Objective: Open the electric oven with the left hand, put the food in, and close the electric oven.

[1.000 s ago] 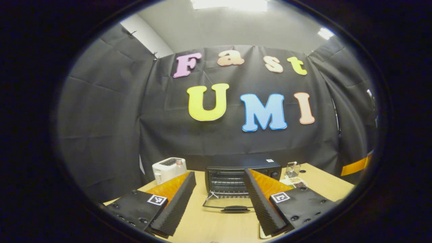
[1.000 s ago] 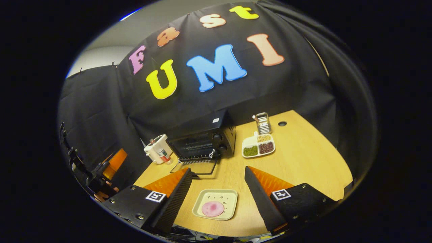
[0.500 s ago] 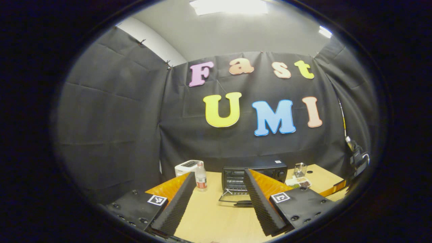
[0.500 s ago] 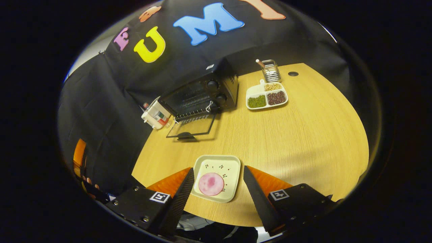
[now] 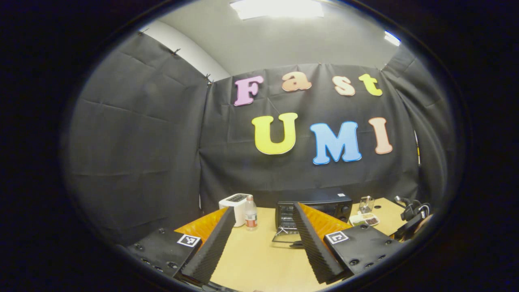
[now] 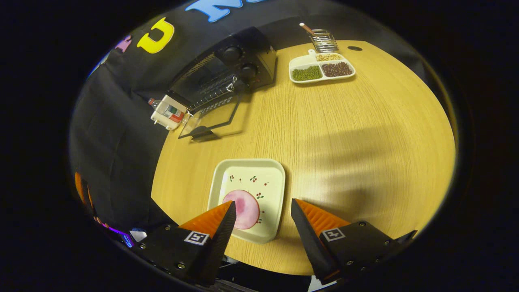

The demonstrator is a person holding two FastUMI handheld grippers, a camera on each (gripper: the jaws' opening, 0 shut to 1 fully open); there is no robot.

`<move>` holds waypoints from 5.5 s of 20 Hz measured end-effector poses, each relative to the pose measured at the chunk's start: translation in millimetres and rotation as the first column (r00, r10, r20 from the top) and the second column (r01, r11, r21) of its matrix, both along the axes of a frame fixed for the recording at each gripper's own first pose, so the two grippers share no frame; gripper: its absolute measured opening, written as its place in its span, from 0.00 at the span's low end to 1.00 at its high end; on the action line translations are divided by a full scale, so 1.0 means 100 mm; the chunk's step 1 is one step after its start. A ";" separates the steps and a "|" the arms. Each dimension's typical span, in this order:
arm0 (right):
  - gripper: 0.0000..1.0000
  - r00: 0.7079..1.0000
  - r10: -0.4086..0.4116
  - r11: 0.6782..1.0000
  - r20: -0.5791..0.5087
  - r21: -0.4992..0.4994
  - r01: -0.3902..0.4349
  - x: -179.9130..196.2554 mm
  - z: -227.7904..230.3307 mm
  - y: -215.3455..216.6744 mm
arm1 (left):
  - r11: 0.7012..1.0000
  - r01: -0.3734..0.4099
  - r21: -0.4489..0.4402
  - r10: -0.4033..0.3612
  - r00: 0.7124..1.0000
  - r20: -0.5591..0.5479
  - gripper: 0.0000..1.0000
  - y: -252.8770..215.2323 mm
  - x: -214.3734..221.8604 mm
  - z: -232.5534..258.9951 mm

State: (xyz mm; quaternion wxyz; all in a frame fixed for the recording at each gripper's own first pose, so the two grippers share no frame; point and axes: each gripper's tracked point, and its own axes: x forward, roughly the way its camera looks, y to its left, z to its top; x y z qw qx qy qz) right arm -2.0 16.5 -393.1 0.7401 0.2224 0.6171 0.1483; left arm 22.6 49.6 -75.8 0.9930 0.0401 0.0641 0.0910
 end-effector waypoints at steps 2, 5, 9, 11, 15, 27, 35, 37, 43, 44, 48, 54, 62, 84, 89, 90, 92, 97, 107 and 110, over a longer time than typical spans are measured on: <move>0.86 0.999 0.013 1.000 -0.035 -0.017 -0.014 -0.03 -0.08 0.01 | 1.000 -0.008 -0.011 0.008 1.000 -0.002 1.00 0.05 0.00 -0.03; 0.33 0.997 -0.009 0.998 -0.070 -0.062 0.005 -0.03 -0.21 -0.09 | 1.000 -0.021 -0.005 0.021 1.000 -0.006 1.00 0.15 0.02 -0.07; 0.35 0.994 -0.019 0.998 -0.108 -0.058 0.012 -0.03 -0.24 -0.03 | 0.999 -0.035 -0.012 0.035 0.999 -0.001 1.00 0.27 0.07 -0.06; 0.34 0.993 0.008 0.998 -0.118 -0.068 -0.016 -0.05 -0.25 -0.02 | 0.999 -0.037 -0.020 0.037 0.999 0.004 0.96 0.30 0.10 -0.05; 0.02 0.991 -0.021 0.994 -0.135 -0.111 0.006 0.01 -0.58 -0.02 | 0.999 -0.030 -0.032 0.030 0.999 0.020 1.00 0.32 0.19 -0.01; 0.00 0.988 -0.090 0.994 -0.123 0.055 0.098 0.07 -0.08 0.29 | 0.999 -0.001 -0.038 0.002 0.999 0.035 0.90 0.38 0.39 0.00; 0.00 0.960 -0.261 0.949 -0.104 0.156 0.275 0.58 0.30 0.74 | 0.997 0.026 -0.072 -0.024 0.999 0.032 0.90 0.38 0.68 -0.13; 0.00 0.945 -0.315 0.933 -0.093 0.154 0.326 0.77 0.30 0.81 | 0.997 0.029 -0.075 -0.027 0.999 0.033 0.96 0.41 0.76 -0.18; 0.00 0.860 -0.497 0.841 -0.117 0.177 0.510 1.32 0.28 1.00 | 0.995 0.035 -0.094 -0.033 0.999 0.014 0.96 0.61 1.05 -0.30; 0.00 0.845 -0.520 0.826 -0.125 0.178 0.535 1.38 0.27 1.03 | 0.995 0.037 -0.094 -0.036 0.999 0.015 1.00 0.64 1.11 -0.30; 0.00 0.757 -0.633 0.733 -0.163 0.191 0.653 1.66 0.22 1.22 | 0.994 0.055 -0.092 -0.053 0.998 0.016 0.95 0.75 1.35 -0.37; 0.00 0.614 -0.762 0.585 -0.205 0.189 0.789 2.05 0.11 1.45 | 0.994 0.065 -0.087 -0.066 0.998 -0.002 0.96 1.04 1.63 -0.47; 0.00 0.427 -0.870 0.383 -0.247 0.206 0.900 2.52 -0.03 1.67 | 0.996 0.039 -0.086 -0.041 0.999 -0.028 1.00 1.52 1.80 -0.60; 0.90 0.561 -0.820 0.456 -0.113 0.464 0.760 2.81 0.57 1.83 | 0.997 0.054 -0.061 -0.059 0.995 -0.078 1.00 1.25 1.72 -0.71; 0.90 0.691 -0.716 0.652 0.094 0.444 0.615 2.40 0.90 1.55 | 0.989 0.119 -0.093 -0.129 0.986 -0.106 1.00 0.71 1.66 -0.85; 0.90 0.702 -0.700 0.677 0.131 0.438 0.592 2.34 0.95 1.49 | 0.986 0.133 -0.100 -0.143 0.983 -0.111 1.00 0.61 1.64 -0.88; 0.90 0.733 -0.647 0.740 0.212 0.406 0.536 2.19 1.08 1.35 | 0.981 0.159 -0.113 -0.173 0.976 -0.128 1.00 0.43 1.62 -0.98; 0.89 0.759 -0.478 0.877 0.442 0.281 0.388 1.82 1.36 1.02 | 0.966 0.217 -0.141 -0.242 0.952 -0.187 0.90 0.04 1.52 -1.31; 0.90 0.662 -0.094 0.967 0.743 -0.091 0.239 1.35 1.69 0.40 | 0.938 0.283 -0.197 -0.336 0.882 -0.332 1.00 -0.59 1.52 -2.22; 0.90 0.641 -0.029 0.955 0.767 -0.168 0.244 1.17 1.72 0.20 | 0.928 0.287 -0.236 -0.361 0.851 -0.383 0.96 -0.75 1.53 -2.55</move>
